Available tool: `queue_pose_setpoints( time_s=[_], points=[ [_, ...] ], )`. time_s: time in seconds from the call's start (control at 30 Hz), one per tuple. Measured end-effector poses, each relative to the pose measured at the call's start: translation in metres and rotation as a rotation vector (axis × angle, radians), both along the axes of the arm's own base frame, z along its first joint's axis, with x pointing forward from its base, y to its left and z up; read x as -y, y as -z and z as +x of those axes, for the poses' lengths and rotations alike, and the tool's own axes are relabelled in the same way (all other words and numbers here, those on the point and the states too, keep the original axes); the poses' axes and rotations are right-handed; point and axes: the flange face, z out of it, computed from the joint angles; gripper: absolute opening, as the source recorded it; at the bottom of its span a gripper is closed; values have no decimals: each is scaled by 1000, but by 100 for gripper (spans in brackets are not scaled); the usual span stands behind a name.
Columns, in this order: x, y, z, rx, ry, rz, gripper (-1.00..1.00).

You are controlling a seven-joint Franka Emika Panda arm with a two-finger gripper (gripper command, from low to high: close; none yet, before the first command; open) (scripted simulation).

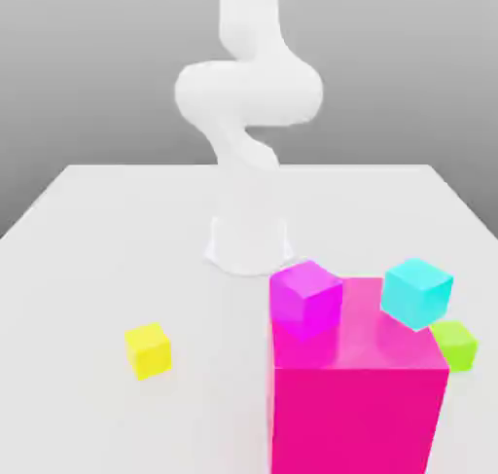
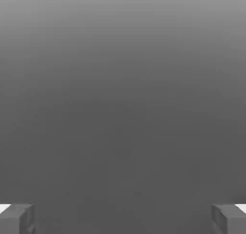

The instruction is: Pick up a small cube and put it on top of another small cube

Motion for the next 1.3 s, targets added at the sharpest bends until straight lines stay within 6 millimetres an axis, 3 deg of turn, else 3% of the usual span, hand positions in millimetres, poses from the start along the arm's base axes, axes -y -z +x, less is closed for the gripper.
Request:
queue_pose_setpoints(
  time_s=[0.17,0.27,0.37,0.5,0.6,0.7,0.8,0.93,0.97,1.17,1.3],
  points=[
    [-71,99,44,-136,-325,-125,0],
    [-116,160,52,-206,-518,-201,0],
    [-160,222,47,-270,-714,-279,0],
    [-212,305,23,-348,-977,-388,0],
    [-249,365,-12,-399,-1192,-477,0],
    [-271,422,-51,-448,-1395,-567,0],
    [-275,470,-76,-487,-1526,-628,0],
    [-275,517,-80,-493,-1548,-637,0],
    [-275,527,-80,-494,-1549,-637,-100],
    [-274,533,-81,-496,-1550,-637,-100],
    [-275,504,-80,-496,-1550,-639,-100]
  ],
)
